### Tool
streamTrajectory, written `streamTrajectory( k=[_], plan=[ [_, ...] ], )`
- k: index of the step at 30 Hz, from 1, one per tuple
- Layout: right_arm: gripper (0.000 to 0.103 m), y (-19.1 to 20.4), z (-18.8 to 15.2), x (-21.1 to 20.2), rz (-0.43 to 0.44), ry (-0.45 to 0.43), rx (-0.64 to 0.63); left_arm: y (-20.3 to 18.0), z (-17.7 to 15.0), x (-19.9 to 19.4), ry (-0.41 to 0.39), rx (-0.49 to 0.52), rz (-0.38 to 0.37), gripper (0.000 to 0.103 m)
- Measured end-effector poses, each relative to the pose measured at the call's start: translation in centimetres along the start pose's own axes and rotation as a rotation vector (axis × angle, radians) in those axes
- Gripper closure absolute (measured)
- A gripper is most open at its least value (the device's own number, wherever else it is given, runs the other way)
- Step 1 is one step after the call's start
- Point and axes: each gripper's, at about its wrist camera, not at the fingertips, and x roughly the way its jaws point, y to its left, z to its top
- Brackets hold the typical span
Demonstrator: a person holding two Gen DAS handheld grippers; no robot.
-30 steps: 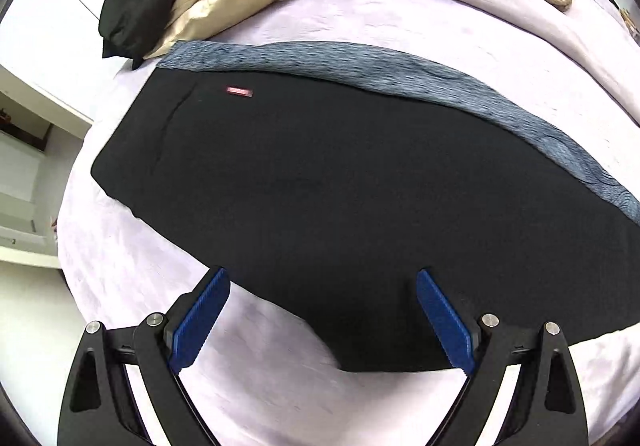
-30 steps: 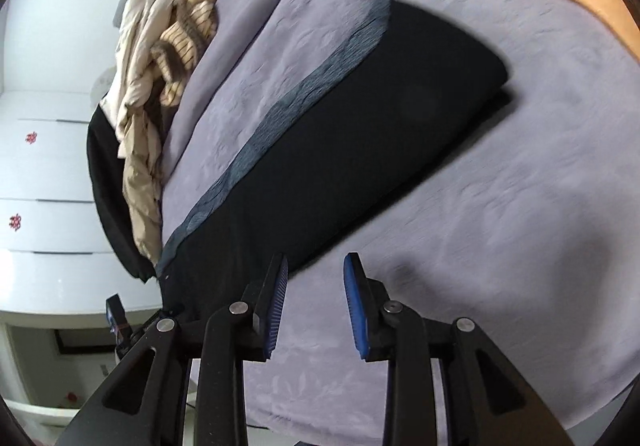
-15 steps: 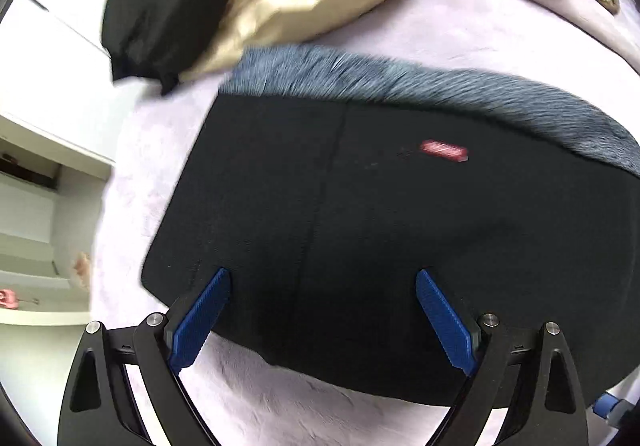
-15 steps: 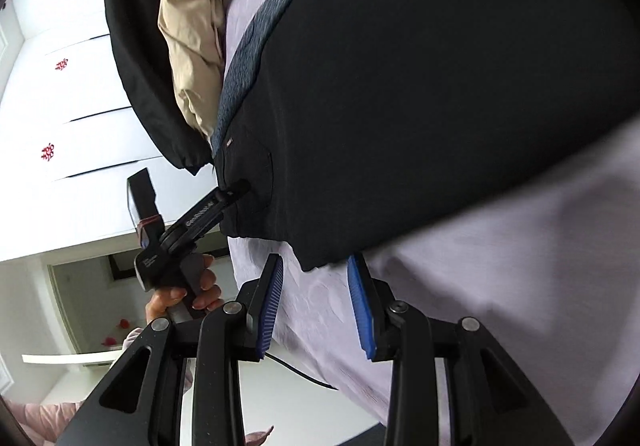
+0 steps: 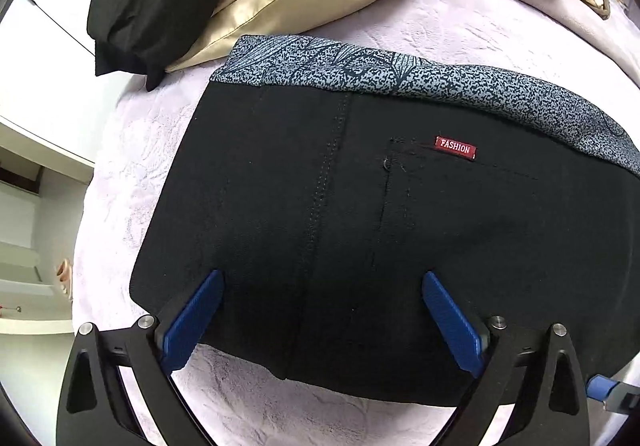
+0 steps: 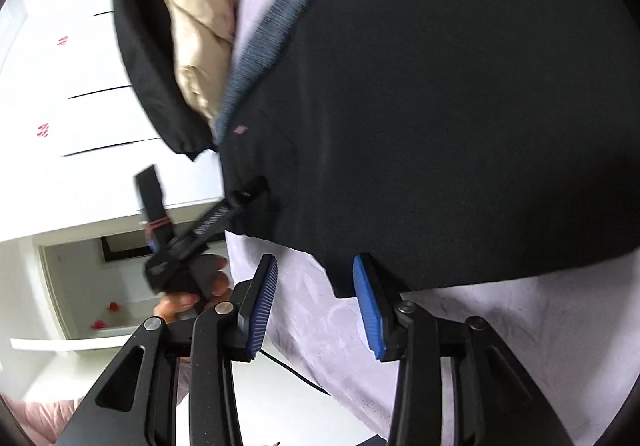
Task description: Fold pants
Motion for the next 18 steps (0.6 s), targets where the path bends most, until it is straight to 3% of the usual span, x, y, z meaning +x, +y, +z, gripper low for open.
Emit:
streamTrajectory(
  k=[4,7,12,14,15,17,18],
  plan=[
    [0.06,0.0,-1.2,-0.8,0.007,0.019,-0.006,-0.8,-0.4,-0.8,-0.001,-0.001,-0.002,0.003],
    [0.059,-0.5,-2.2,-1.0,-0.046,0.034,-0.007,-1.2,-0.7,-1.1,-0.001,-0.004,-0.003,0.002],
    [0.058,-1.2,-1.0,-1.0,0.002,-0.036,0.022,-1.2,-0.5,-0.8,0.001,-0.004,0.0,0.002],
    [0.07,0.0,-0.3,-0.8,0.032,-0.032,-0.014,-1.2,-0.4,-1.0,0.002,-0.004,-0.001,0.002],
    [0.074,0.8,-0.1,-0.9,0.03,-0.029,-0.048,-1.2,-0.3,-1.0,0.0,-0.003,-0.002,0.002],
    [0.09,1.8,0.1,-1.2,0.014,-0.021,-0.102,-1.0,-0.3,-0.8,-0.002,-0.004,-0.007,0.002],
    [0.092,1.8,0.1,-1.0,0.001,-0.013,-0.11,-1.0,-0.4,-0.7,-0.002,-0.005,-0.01,0.001]
  ],
)
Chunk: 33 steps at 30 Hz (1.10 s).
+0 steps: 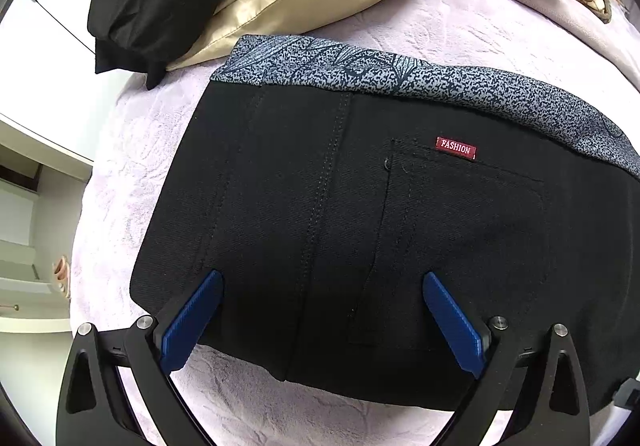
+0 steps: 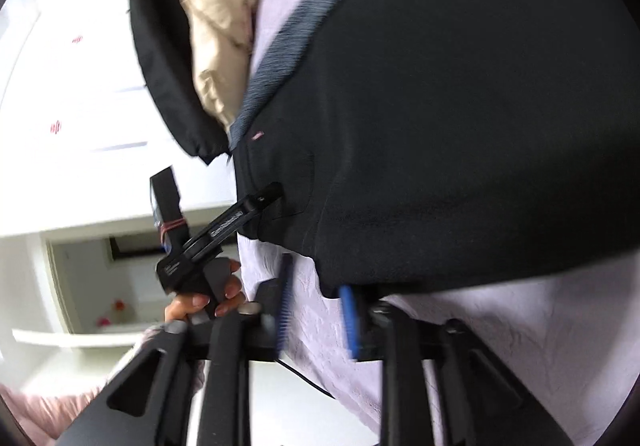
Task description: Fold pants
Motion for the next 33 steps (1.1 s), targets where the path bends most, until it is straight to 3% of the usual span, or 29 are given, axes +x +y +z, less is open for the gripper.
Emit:
streamTrajectory(
  k=[5,9,14,17,18,20,24,30,33],
  plan=[
    [0.095,-1.6,-1.9,0.4,-0.125,0.072,0.011,-0.2,-0.1,-0.2,0.01,0.006,0.016,0.001],
    [0.091,-0.6,-2.2,-3.8,-0.211,0.018,-0.045,-1.9,-1.4,-2.8,-0.015,0.064,-0.014,0.001],
    [0.091,1.7,0.6,-7.2,-0.417,-0.103,-0.195,-8.6,-4.6,-5.2,-0.05,0.223,-0.111,0.001],
    [0.084,-0.5,1.7,-6.3,-0.555,-0.037,-0.169,-12.1,-5.6,-3.5,-0.003,0.258,-0.106,0.001],
    [0.084,-1.5,1.7,-6.1,-0.566,-0.012,-0.149,-12.4,-5.8,-2.9,0.009,0.256,-0.09,0.001],
    [0.084,-2.0,1.1,-6.6,-0.543,-0.008,-0.106,-12.0,-5.8,-2.3,0.023,0.223,-0.106,0.001],
    [0.078,0.4,0.3,-7.6,-0.519,0.022,-0.143,-10.0,-5.3,-3.5,0.014,0.202,-0.097,0.001],
    [0.07,9.7,3.9,-7.5,-0.343,0.027,-0.377,-3.3,-2.8,-4.9,-0.073,0.03,-0.069,0.001],
    [0.057,15.9,6.5,-4.1,-0.279,0.067,-0.541,-0.3,-1.3,-4.4,-0.11,-0.044,-0.04,0.001]
  ],
)
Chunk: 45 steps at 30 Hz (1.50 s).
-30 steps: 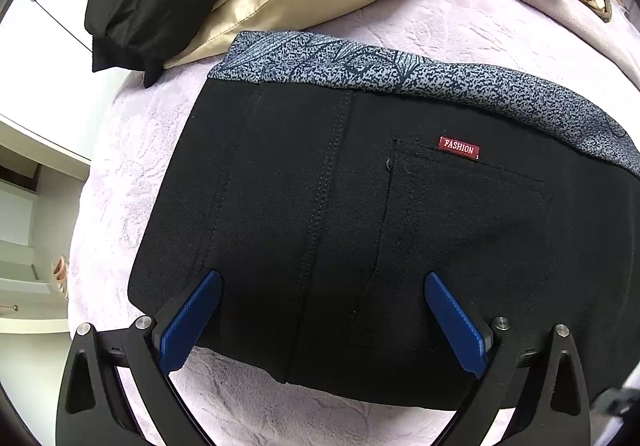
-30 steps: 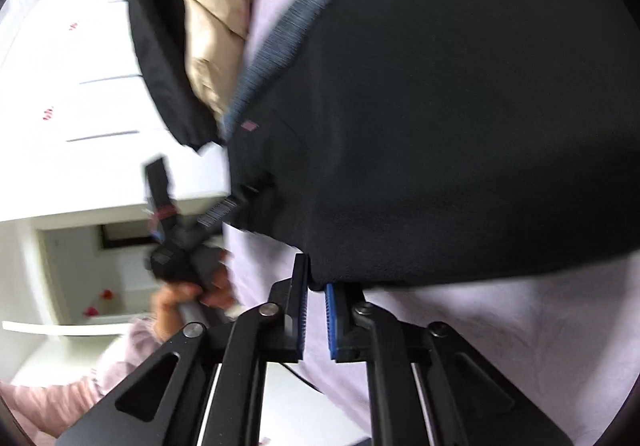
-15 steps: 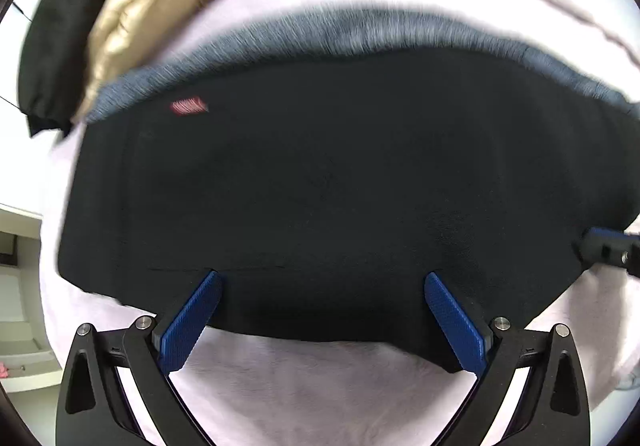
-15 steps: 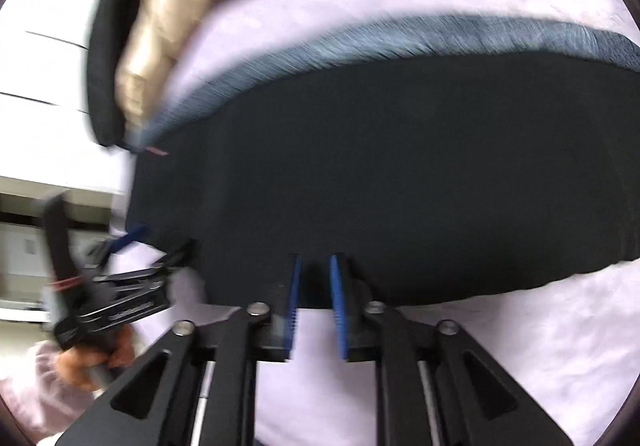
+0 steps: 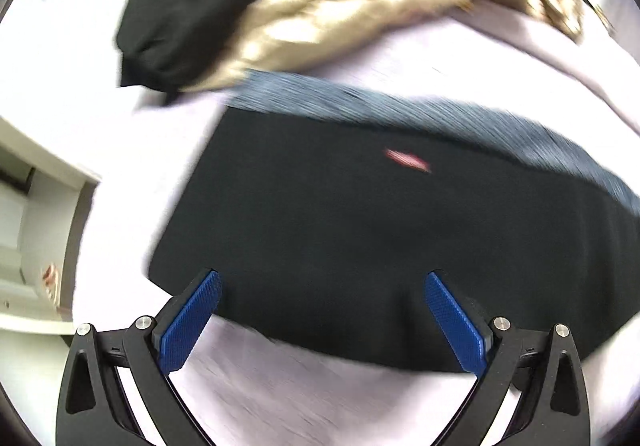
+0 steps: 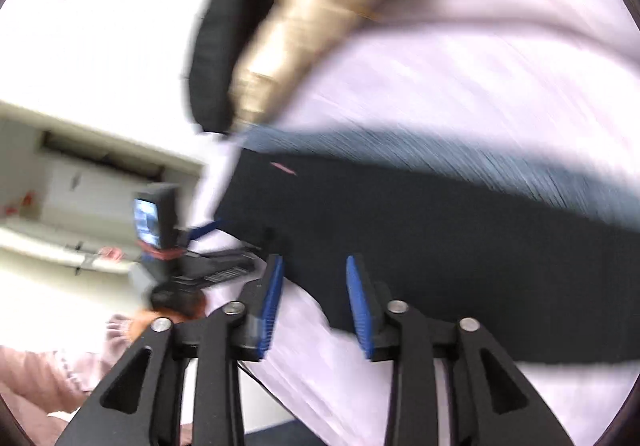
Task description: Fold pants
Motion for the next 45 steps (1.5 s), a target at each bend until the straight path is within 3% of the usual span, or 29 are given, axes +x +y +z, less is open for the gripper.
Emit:
streamTrajectory(
  k=[3,6,10,18,19,21,22,26,30,31,34,37,41,45],
  plan=[
    [0.053,3.0,5.3,4.1,0.014,0.037,-0.112,1.8,0.8,1.1,-0.012,-0.05,0.013,0.001],
    [0.053,4.9,9.6,10.5,-0.003,0.137,-0.198,5.2,0.2,3.0,0.037,-0.095,0.018,0.001],
    [0.053,6.6,11.6,19.2,-0.091,0.266,-0.316,6.4,-0.8,4.2,0.018,-0.118,-0.016,0.001],
    [0.053,7.0,14.4,28.7,-0.168,0.379,-0.412,7.5,-2.8,3.6,-0.049,-0.134,-0.054,0.001],
    [0.053,6.8,14.3,29.0,-0.159,0.4,-0.417,7.5,-2.9,3.6,-0.054,-0.136,-0.054,0.001],
    [0.09,6.7,14.2,29.6,-0.139,0.443,-0.413,7.9,-3.4,3.2,-0.06,-0.139,-0.053,0.001],
    [0.099,7.2,14.0,29.1,-0.131,0.438,-0.427,7.6,-3.8,2.7,-0.059,-0.143,-0.049,0.001],
    [0.099,9.3,13.6,27.8,-0.123,0.408,-0.519,7.7,-4.6,2.8,-0.058,-0.154,-0.06,0.001],
    [0.097,7.5,13.6,30.8,-0.219,0.413,-0.456,7.3,-4.3,2.5,-0.044,-0.121,-0.036,0.001],
    [0.093,7.3,13.6,30.8,-0.219,0.393,-0.418,7.3,-4.0,2.2,-0.028,-0.12,-0.032,0.001],
    [0.09,7.3,13.8,27.5,-0.148,0.298,-0.322,7.7,-2.9,0.4,-0.037,-0.15,-0.065,0.001],
    [0.088,5.8,12.8,21.6,-0.19,0.195,-0.241,7.2,-0.8,-1.2,-0.078,-0.139,-0.084,0.001],
    [0.088,1.9,9.3,16.4,-0.163,0.174,-0.083,4.5,2.3,-0.4,-0.079,-0.077,-0.096,0.001],
    [0.088,-2.1,6.4,16.5,-0.271,0.197,-0.001,2.7,3.9,3.6,-0.013,-0.061,-0.035,0.001]
  ],
)
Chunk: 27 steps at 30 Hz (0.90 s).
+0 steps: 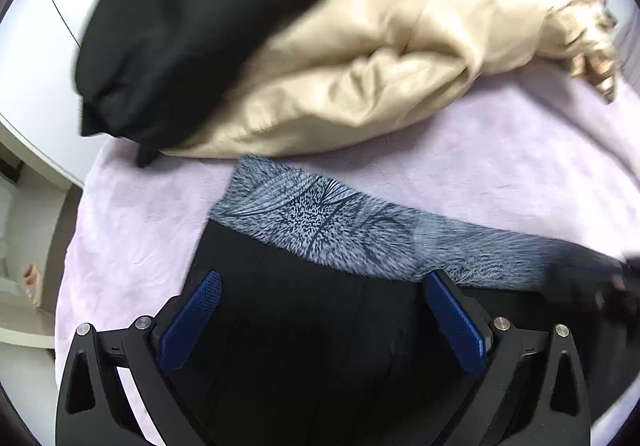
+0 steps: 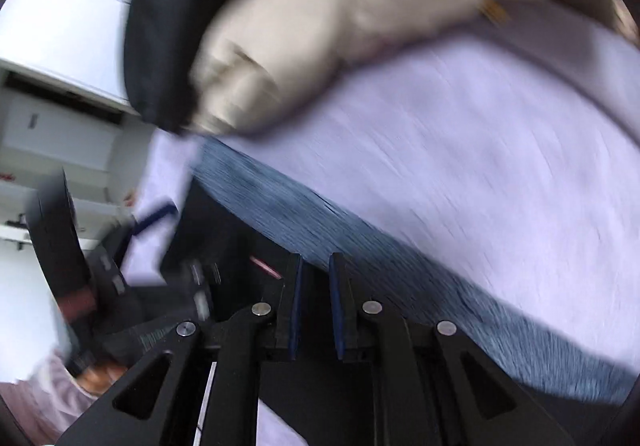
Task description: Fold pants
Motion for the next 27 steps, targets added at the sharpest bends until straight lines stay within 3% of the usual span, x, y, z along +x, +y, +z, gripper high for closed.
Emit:
streamTrajectory(
  k=[3,6,10,12,14,16,21,27],
  plan=[
    [0.089,-2.1,-0.8,1.3,-0.056,-0.06,0.054,0.3,0.0,0.7,-0.011,-0.022,0.016,0.001],
    [0.089,-3.9,-0.9,0.7,-0.048,-0.108,0.109,0.5,-0.2,0.3,-0.016,-0.013,0.025,0.001],
    [0.087,-4.9,-2.2,-2.5,-0.172,-0.157,0.126,1.5,0.2,-0.3,0.008,-0.043,0.049,0.001],
    [0.081,-6.0,-3.7,-4.3,-0.151,-0.16,0.172,2.2,-0.4,-0.9,0.011,-0.04,0.052,0.001],
    [0.057,-6.8,-5.9,-6.5,-0.134,-0.179,0.218,2.4,-1.5,-2.1,0.016,-0.024,0.043,0.001],
    [0.042,-7.4,-8.8,-8.1,-0.133,-0.185,0.262,2.4,-3.2,-3.5,0.036,-0.002,0.029,0.001],
    [0.039,-10.6,-15.5,-11.1,-0.132,-0.16,0.385,1.0,-8.4,-6.0,0.109,0.057,-0.006,0.001],
    [0.035,-12.6,-25.2,-12.9,-0.114,-0.156,0.59,-4.5,-14.0,-8.0,0.172,0.213,-0.066,0.001]
  ],
)
